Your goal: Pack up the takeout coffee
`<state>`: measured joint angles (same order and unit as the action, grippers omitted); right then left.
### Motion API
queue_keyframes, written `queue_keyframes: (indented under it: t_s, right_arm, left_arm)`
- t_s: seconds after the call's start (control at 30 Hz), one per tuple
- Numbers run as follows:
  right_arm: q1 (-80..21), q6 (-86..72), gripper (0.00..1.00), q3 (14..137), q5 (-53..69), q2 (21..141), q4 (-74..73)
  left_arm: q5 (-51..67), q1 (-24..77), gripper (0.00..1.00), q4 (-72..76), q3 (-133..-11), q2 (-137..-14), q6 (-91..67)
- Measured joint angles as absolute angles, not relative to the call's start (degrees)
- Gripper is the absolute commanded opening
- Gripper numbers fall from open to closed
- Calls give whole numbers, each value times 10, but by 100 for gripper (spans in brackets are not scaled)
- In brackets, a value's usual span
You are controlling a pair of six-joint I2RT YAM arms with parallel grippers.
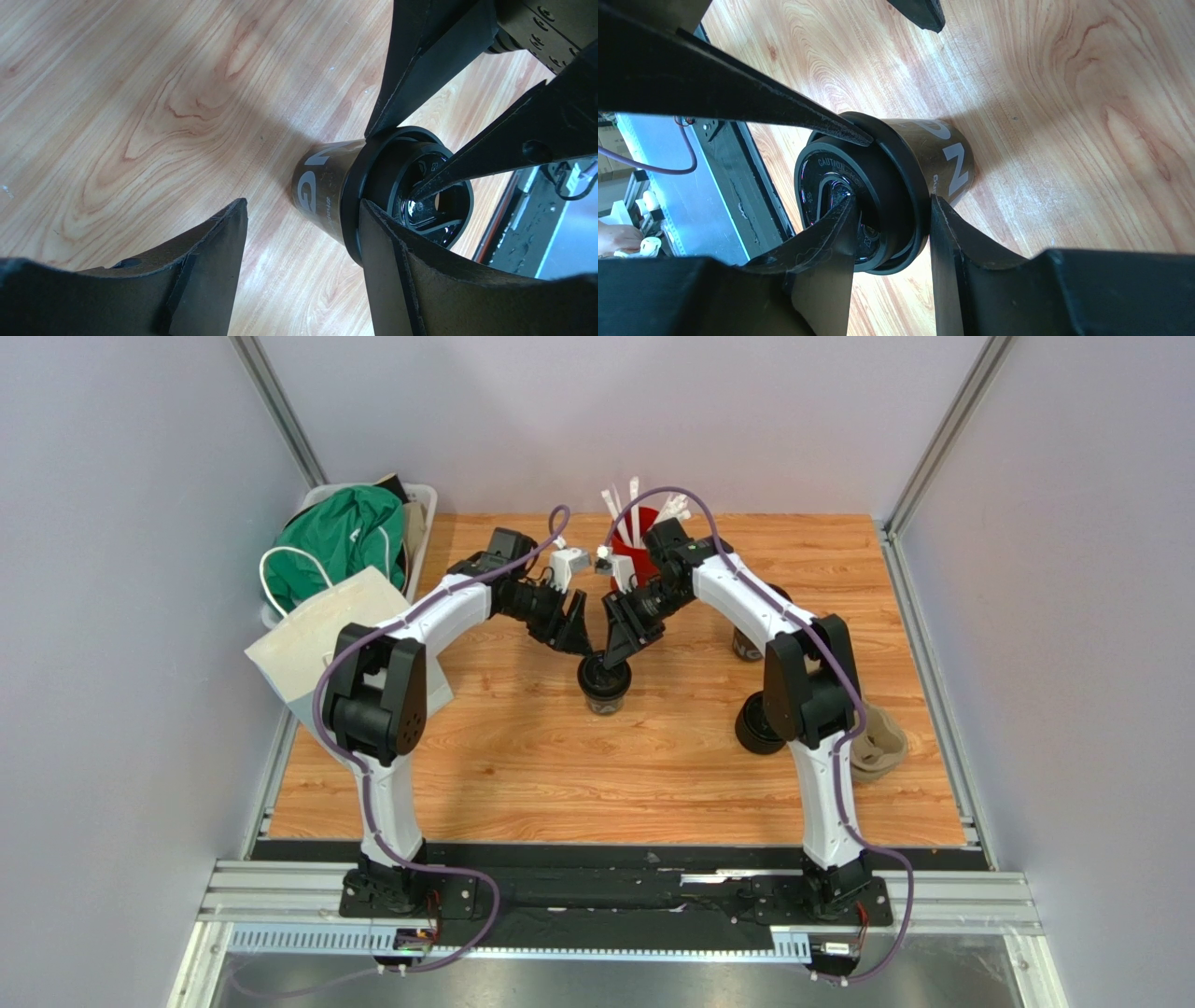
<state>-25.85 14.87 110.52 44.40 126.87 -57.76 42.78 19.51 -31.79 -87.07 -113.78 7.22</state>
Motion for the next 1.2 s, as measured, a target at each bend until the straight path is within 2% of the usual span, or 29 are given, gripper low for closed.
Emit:
queue_keyframes:
  t_s: [0.4,0.77,1.2]
  right_arm:
    - [-262,131,33,1060,415,1238,-530]
    - [-262,123,33,1042,408,1225,-513]
    - [-263,112,38,1033,400,1217,-507]
  left_arm:
    - [380,212,63,-336,-877,-1135,83]
    - [364,214,73,-351,-891,-1133,82]
    - [390,210,75,-406,-931,-1089,84]
